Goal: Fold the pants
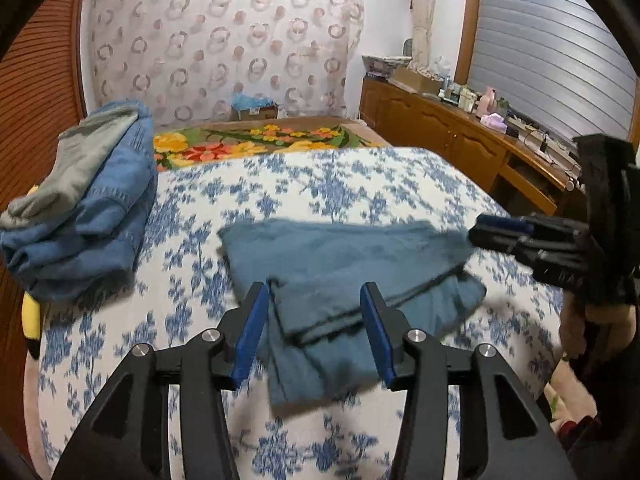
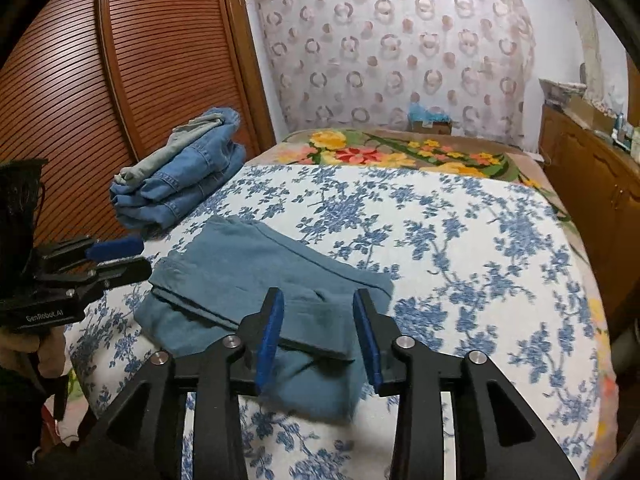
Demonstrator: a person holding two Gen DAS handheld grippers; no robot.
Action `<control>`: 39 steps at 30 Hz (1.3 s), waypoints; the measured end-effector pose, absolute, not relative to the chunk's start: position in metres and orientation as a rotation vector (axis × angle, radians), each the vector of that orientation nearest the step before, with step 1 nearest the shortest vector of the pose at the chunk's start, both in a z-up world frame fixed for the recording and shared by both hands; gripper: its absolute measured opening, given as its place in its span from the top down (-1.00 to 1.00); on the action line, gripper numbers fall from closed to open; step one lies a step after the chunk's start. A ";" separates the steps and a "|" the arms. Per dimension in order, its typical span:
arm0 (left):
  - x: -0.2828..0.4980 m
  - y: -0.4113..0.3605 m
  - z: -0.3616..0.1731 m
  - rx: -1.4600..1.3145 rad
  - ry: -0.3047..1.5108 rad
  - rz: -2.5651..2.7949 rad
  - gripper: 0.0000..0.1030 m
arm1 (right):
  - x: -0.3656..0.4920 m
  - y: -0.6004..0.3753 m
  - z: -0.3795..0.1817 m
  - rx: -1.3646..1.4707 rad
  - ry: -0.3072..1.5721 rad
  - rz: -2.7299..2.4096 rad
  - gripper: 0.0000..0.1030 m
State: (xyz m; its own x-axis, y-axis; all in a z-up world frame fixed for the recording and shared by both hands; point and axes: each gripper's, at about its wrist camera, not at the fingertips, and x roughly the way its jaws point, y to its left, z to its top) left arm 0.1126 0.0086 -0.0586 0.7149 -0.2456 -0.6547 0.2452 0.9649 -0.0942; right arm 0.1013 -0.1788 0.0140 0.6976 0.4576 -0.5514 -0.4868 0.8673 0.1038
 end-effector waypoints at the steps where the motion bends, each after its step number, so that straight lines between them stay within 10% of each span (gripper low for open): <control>1: 0.110 0.010 -0.062 -0.001 0.736 -0.270 0.05 | 0.097 -0.182 0.013 -0.056 0.602 0.529 0.25; 21: 0.106 0.008 -0.108 0.007 0.848 -0.272 0.36 | 0.102 -0.182 -0.026 -0.086 0.781 0.547 0.25; 25: 0.104 0.009 -0.107 0.001 0.837 -0.274 0.80 | 0.100 -0.176 -0.027 -0.110 0.774 0.563 0.68; 39: 0.057 -0.002 -0.085 0.023 0.808 -0.334 0.83 | 0.063 -0.199 -0.015 -0.088 0.734 0.616 0.78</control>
State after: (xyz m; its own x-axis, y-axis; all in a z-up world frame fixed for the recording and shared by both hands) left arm 0.0573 -0.0020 -0.0855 0.6416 -0.2844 -0.7123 0.3016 0.9474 -0.1066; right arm 0.0627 -0.1989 -0.0155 0.5753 0.4953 -0.6509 -0.5548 0.8211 0.1343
